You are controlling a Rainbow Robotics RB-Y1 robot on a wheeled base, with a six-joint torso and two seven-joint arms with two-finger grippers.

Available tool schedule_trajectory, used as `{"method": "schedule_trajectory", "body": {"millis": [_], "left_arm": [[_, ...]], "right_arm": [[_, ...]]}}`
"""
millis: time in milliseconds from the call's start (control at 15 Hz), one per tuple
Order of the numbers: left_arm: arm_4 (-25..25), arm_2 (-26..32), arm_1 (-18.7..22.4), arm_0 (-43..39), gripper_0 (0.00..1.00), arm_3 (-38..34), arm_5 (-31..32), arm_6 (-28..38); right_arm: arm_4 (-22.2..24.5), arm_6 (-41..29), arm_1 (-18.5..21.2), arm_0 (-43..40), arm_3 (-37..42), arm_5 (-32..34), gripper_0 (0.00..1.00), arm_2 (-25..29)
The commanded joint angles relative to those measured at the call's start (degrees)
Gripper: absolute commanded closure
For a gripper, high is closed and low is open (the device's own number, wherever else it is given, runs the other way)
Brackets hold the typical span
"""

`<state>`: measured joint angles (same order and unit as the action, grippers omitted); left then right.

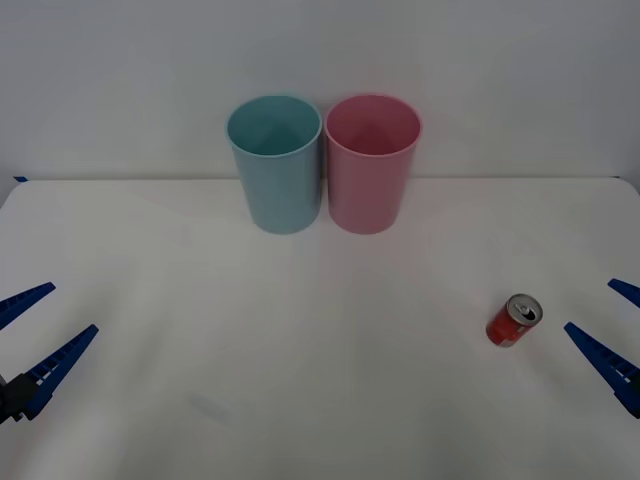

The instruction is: Grasp the object on the table and drop it into the matching bin: aluminum can to the light blue bin, PET bottle to the pink bin.

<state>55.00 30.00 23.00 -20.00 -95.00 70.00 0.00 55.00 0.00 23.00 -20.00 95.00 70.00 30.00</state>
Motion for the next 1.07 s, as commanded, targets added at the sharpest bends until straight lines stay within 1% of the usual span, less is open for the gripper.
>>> {"method": "schedule_trajectory", "body": {"millis": [67, 200, 533, 733, 933, 1067], "left_arm": [[0.00, 0.00, 0.00, 0.00, 0.00, 0.00, 0.00, 0.00], [0.00, 0.00, 0.00, 0.00, 0.00, 0.00, 0.00, 0.00], [0.00, 0.00, 0.00, 0.00, 0.00, 0.00, 0.00, 0.00], [0.00, 0.00, 0.00, 0.00, 0.00, 0.00, 0.00, 0.00], [0.00, 0.00, 0.00, 0.00, 0.00, 0.00, 0.00, 0.00], [0.00, 0.00, 0.00, 0.00, 0.00, 0.00, 0.00, 0.00]], "right_arm": [[0.00, 0.00, 0.00, 0.00, 0.00, 0.00, 0.00, 0.00], [0.55, 0.09, -0.15, -0.83, -0.78, 0.22, 0.00, 0.67], [0.46, 0.35, 2.05, -1.97, -1.57, -0.83, 0.00, 0.50], [0.46, 1.49, 3.46, -1.97, -5.09, -0.57, 0.00, -0.12], [0.46, 3.25, 4.07, -2.15, -7.99, -0.21, 0.00, -0.82], [1.25, 4.48, 4.33, -2.15, -9.83, -0.30, 0.00, -1.44]]}}
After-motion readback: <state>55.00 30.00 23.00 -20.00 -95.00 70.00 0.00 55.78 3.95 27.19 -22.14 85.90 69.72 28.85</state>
